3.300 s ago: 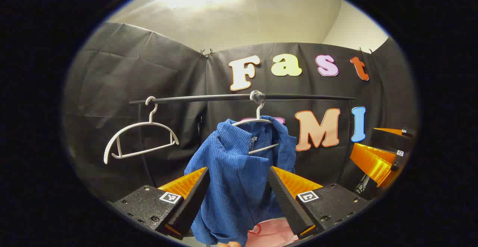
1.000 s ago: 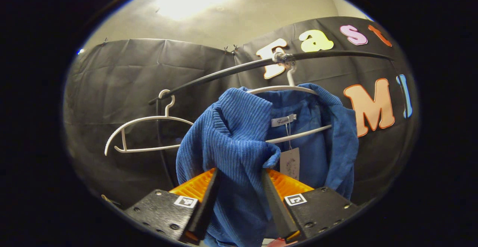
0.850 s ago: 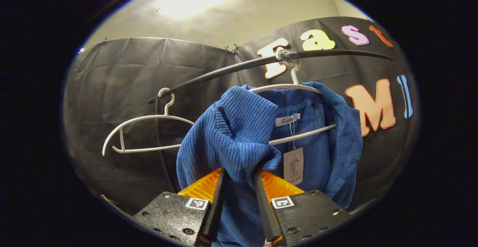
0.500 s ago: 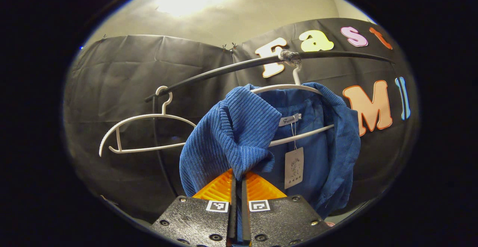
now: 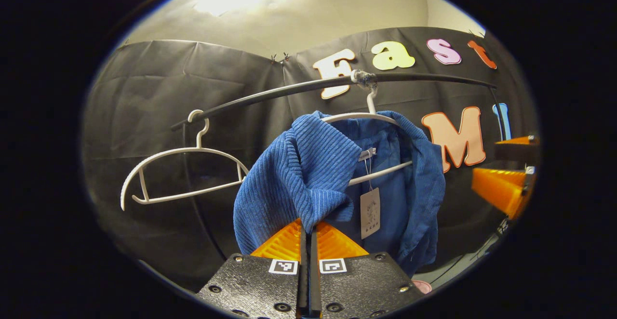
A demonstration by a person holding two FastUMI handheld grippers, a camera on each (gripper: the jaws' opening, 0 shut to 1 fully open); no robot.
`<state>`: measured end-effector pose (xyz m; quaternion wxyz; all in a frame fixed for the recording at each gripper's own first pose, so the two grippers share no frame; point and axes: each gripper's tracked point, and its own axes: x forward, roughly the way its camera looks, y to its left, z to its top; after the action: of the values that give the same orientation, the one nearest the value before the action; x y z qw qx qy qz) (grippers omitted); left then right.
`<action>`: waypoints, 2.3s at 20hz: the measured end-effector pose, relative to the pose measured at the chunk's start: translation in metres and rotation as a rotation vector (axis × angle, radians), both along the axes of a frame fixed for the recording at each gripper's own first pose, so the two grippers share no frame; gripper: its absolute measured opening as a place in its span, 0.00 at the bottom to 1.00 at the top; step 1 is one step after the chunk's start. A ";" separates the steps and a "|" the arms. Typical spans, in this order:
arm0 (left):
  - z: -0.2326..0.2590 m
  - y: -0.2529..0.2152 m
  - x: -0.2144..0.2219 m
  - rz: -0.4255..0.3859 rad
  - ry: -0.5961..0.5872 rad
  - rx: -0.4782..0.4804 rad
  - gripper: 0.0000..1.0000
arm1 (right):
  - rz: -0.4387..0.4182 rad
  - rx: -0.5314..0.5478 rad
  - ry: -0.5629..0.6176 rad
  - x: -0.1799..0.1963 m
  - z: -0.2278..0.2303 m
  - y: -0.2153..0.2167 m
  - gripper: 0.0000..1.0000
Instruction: Grasp the clothes on the hanger with both hands and then place them into the laundry hamper below.
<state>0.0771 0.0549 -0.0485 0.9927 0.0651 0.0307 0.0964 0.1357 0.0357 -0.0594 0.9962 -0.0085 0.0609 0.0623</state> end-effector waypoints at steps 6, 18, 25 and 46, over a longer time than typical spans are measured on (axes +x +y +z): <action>0.004 0.001 -0.001 -0.044 0.013 -0.006 0.02 | -0.018 0.010 0.001 0.061 -0.024 0.014 0.98; 0.005 -0.001 -0.006 -0.088 0.038 -0.042 0.03 | -0.050 0.056 0.076 0.120 -0.068 0.011 0.72; 0.016 -0.002 -0.016 -0.101 0.047 -0.037 0.03 | -0.078 0.035 0.120 0.122 -0.066 0.003 0.00; 0.102 0.035 -0.048 -0.043 -0.033 -0.156 0.02 | -0.137 0.008 0.013 0.151 -0.017 -0.049 0.04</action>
<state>0.0293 0.0903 0.0538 0.9970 -0.0136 0.0205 0.0734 0.2869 -0.0130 -0.0763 0.9977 0.0002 0.0674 -0.0058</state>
